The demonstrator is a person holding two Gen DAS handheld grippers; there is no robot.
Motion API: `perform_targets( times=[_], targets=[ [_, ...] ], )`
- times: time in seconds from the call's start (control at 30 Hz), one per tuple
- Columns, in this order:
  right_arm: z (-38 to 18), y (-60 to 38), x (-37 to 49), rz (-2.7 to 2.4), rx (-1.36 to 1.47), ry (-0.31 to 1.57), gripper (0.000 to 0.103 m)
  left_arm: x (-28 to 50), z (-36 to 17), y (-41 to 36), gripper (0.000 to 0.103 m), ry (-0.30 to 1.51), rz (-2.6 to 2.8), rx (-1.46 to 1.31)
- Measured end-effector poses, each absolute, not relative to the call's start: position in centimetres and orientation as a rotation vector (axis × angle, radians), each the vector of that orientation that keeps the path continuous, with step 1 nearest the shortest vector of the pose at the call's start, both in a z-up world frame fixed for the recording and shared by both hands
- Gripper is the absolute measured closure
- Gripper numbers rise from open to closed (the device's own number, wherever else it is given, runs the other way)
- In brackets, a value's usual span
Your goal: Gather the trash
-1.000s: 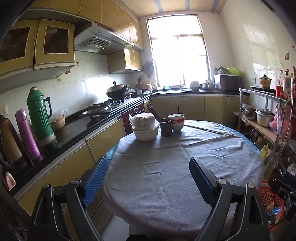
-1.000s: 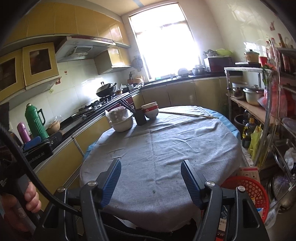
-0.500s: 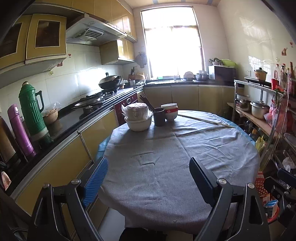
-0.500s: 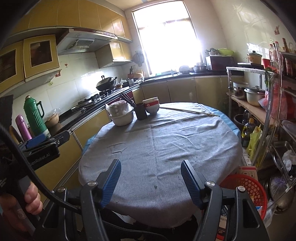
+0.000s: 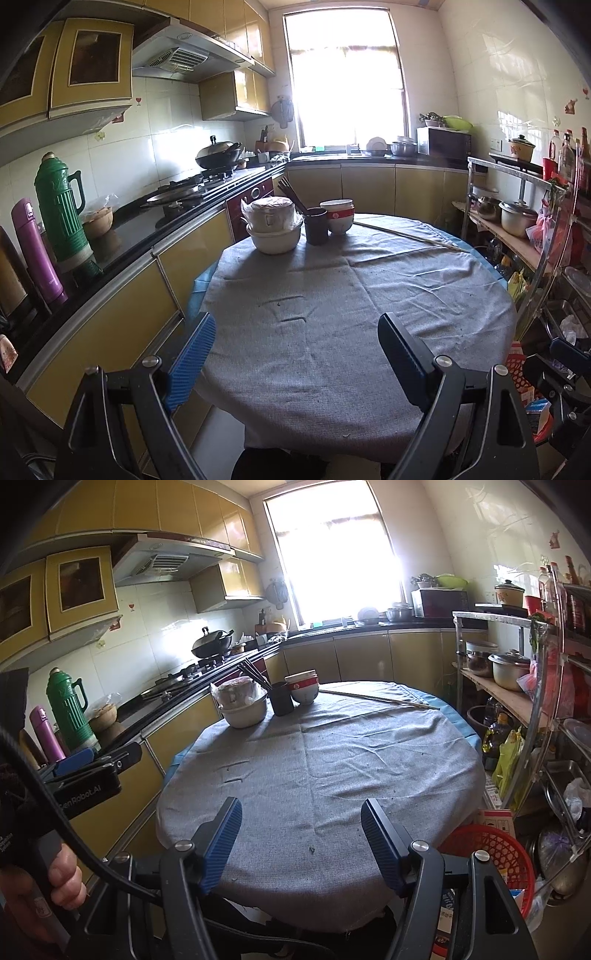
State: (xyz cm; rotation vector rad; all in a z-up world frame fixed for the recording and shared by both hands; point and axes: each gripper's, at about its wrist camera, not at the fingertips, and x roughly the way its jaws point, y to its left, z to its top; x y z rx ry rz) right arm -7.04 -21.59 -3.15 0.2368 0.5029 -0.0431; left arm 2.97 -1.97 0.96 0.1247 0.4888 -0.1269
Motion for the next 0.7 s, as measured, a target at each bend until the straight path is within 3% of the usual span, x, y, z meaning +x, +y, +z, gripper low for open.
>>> perform_targets(
  times=[0.7],
  targets=[
    [-1.9,-20.2,-6.9,-0.026,0.199,0.477,0.032,3.1,1.2,-1.4,0.013,0.482,-0.112,0.109]
  ],
)
